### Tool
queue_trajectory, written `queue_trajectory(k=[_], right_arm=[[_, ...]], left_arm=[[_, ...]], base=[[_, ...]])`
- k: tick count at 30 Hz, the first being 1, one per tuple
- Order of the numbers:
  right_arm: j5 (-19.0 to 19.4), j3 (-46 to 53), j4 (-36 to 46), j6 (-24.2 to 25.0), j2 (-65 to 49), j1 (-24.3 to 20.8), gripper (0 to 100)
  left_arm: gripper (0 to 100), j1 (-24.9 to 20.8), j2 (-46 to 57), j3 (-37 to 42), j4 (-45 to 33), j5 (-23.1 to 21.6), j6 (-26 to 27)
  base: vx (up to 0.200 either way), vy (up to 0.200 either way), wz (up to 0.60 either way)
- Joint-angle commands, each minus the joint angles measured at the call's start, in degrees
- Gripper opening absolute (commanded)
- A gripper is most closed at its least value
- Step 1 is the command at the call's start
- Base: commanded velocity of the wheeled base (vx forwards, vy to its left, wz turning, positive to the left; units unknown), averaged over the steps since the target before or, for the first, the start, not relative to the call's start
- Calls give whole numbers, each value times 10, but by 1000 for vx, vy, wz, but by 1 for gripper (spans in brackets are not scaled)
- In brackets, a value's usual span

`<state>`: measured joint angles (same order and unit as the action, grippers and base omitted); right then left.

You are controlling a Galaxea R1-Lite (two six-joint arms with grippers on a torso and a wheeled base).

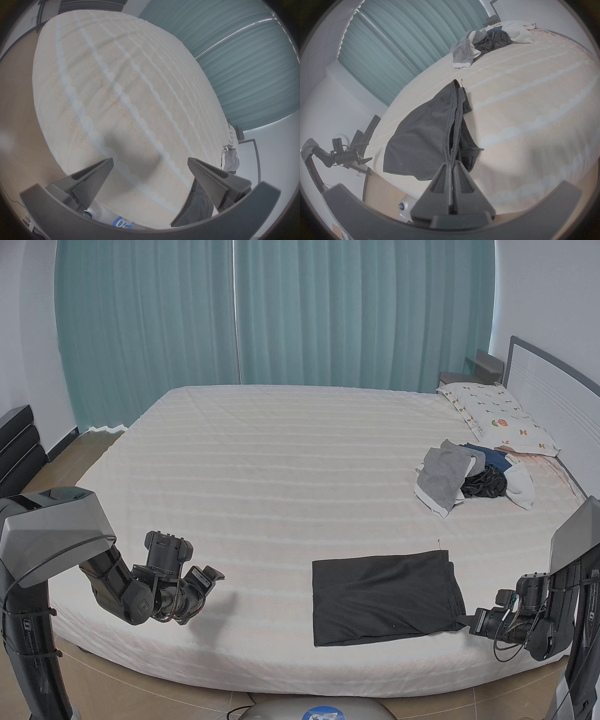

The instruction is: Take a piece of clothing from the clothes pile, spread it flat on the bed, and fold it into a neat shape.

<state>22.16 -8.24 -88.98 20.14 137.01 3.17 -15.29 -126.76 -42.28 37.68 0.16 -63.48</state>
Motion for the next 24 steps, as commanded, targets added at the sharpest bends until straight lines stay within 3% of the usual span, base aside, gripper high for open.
queue_trajectory(k=[1, 14, 15, 20, 24], right_arm=[[1, 4, -5, -11, -3, 19, 0], [4, 10, -5, -34, 0, 33, 0], [4, 10, -5, -34, -1, 33, 100], [15, 5, -6, -19, -23, 34, 100], [28, -5, -6, 42, -44, 35, 100]], left_arm=[[100, 0, 0, 0, 0, 0, -1], [100, 0, 0, 0, 0, 0, -1], [100, 0, 0, 0, 0, 0, -1], [100, 0, 0, 0, 0, 0, 0], [100, 0, 0, -1, 0, 0, -1]], base=[[0, 0, 0], [0, 0, 0], [0, 0, 0], [0, 0, 0], [0, 0, 0]])
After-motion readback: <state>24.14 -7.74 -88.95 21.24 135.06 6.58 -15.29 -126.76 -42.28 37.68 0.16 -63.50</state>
